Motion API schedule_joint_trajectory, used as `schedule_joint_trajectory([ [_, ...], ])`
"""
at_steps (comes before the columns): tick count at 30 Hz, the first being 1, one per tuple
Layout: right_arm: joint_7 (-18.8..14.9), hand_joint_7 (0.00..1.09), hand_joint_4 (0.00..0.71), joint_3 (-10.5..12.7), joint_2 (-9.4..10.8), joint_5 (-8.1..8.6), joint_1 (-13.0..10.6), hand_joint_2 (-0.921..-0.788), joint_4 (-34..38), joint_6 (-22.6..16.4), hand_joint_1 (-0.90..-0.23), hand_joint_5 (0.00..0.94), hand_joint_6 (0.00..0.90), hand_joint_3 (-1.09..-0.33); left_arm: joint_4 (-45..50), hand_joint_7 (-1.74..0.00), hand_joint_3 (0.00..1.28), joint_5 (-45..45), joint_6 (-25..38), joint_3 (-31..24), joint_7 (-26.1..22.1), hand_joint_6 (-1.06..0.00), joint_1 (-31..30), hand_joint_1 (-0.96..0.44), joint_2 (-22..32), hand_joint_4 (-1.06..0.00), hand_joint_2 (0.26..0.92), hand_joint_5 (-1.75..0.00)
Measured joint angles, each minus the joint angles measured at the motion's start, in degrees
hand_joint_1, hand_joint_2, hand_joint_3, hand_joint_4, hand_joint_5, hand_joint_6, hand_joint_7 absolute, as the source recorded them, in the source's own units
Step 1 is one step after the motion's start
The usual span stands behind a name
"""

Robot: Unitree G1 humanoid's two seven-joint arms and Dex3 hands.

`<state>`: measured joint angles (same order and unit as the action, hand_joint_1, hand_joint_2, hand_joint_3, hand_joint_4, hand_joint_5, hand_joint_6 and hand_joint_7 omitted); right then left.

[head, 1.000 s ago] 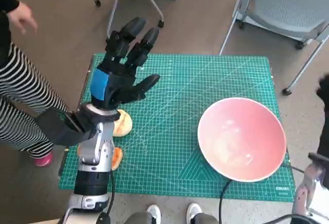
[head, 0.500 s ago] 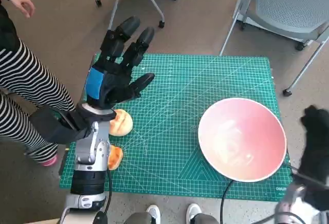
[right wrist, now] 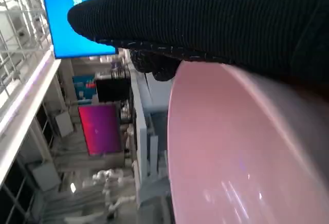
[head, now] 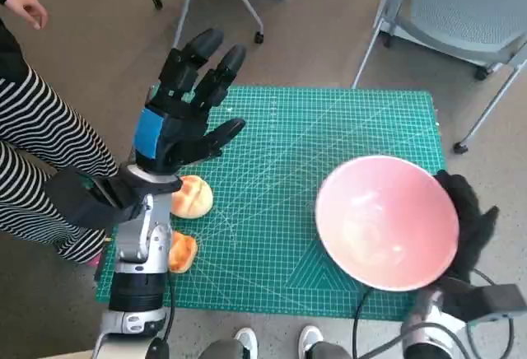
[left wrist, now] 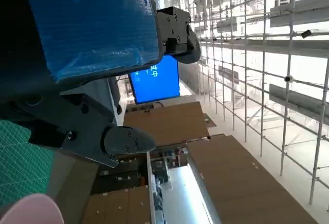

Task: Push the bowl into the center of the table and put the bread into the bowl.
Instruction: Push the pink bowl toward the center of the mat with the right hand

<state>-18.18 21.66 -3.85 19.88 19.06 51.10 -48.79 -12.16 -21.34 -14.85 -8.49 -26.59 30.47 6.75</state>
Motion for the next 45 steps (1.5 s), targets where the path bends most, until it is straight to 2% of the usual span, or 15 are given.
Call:
schedule_joint_trajectory([
  [5, -0.5, 0.46, 0.164, -1.7, 1.2, 0.02, 1.4, -0.921, 0.2, 1.6, -0.597, 0.017, 0.087, -0.825, 0.5, -0.59, 0.26, -0.4, 0.6, -0.5, -0.2, 0.00, -0.1, -0.14, 0.4, -0.24, 0.914, 0.00],
  [16, -1.8, 0.46, 0.159, -3.4, 2.8, 0.26, 4.4, -0.921, -0.5, 6.0, -0.593, 0.009, 0.085, -0.831, 2.9, -0.62, 0.24, -1.2, 1.8, -1.3, -0.2, -0.02, -0.9, -0.14, 1.7, -0.24, 0.921, 0.00],
  [30, -2.7, 0.46, 0.144, -3.7, 4.2, 0.57, 12.0, -0.921, 1.2, 9.3, -0.610, 0.000, 0.069, -0.814, 6.0, -0.63, 0.24, -1.1, 2.4, -1.5, 1.4, 0.00, -3.7, -0.14, 2.1, -0.23, 0.921, 0.00],
  [37, -2.7, 0.47, 0.136, -4.1, 5.2, 0.07, 15.4, -0.921, 3.7, 10.2, -0.600, 0.000, 0.072, -0.831, 7.6, -0.62, 0.25, -1.0, 2.7, -1.5, 2.5, 0.00, -4.8, -0.13, 2.2, -0.22, 0.921, 0.00],
  [45, -1.7, 0.48, 0.133, -4.5, 5.2, -0.53, 19.4, -0.921, 7.5, 11.0, -0.591, 0.000, 0.056, -0.839, 8.8, -0.62, 0.25, -1.0, 2.8, -1.5, 3.2, 0.00, -5.7, -0.13, 2.3, -0.21, 0.921, 0.00],
])
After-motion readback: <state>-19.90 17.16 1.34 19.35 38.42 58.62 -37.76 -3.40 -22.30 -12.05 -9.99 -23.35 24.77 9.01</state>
